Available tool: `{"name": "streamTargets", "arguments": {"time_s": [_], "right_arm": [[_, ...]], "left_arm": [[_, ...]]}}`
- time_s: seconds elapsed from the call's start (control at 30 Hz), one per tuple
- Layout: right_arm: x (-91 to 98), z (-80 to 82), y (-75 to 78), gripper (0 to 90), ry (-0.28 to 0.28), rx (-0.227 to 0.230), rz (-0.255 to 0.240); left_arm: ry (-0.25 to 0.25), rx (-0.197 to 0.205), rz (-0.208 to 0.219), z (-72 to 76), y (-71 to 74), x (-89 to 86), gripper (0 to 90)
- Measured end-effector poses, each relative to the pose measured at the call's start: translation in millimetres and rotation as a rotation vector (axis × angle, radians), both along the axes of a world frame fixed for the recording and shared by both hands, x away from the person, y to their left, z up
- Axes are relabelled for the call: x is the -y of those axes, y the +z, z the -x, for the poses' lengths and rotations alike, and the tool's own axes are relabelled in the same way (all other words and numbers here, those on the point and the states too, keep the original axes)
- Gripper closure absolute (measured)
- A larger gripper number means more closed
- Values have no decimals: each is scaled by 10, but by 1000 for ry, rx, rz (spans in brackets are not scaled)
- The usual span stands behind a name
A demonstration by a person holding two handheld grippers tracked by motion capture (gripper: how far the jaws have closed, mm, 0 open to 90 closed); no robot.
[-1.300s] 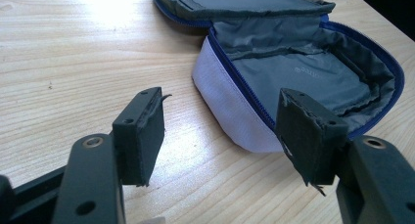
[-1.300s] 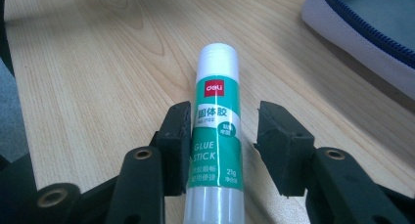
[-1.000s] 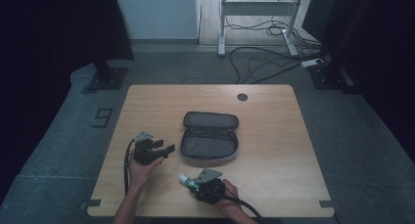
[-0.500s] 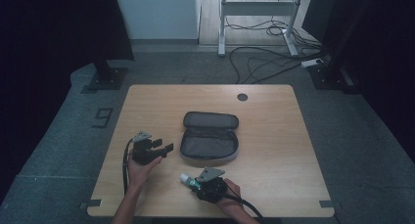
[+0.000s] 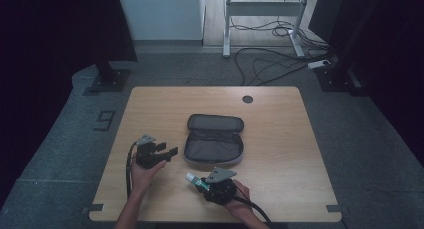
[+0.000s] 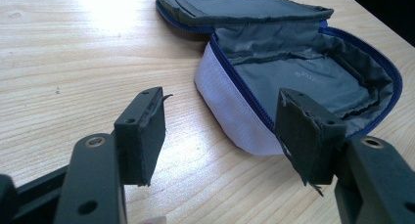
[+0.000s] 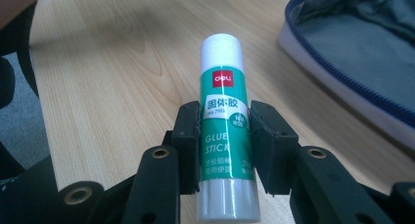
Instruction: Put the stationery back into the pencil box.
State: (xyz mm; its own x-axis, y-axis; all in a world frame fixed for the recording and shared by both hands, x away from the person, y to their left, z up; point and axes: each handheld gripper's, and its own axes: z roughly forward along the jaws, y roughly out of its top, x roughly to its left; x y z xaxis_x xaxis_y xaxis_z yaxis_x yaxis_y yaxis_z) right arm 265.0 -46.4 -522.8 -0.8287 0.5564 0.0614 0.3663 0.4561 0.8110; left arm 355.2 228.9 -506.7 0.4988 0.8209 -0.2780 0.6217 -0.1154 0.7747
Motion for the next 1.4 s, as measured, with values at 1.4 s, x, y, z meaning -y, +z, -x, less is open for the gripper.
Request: {"name": "streamTargets", "arguments": {"time_s": [1.4], "right_arm": [[461, -328, 458, 647, -149, 75, -122]], "left_arm": [[-15, -31, -12, -18, -57, 59, 364]]}}
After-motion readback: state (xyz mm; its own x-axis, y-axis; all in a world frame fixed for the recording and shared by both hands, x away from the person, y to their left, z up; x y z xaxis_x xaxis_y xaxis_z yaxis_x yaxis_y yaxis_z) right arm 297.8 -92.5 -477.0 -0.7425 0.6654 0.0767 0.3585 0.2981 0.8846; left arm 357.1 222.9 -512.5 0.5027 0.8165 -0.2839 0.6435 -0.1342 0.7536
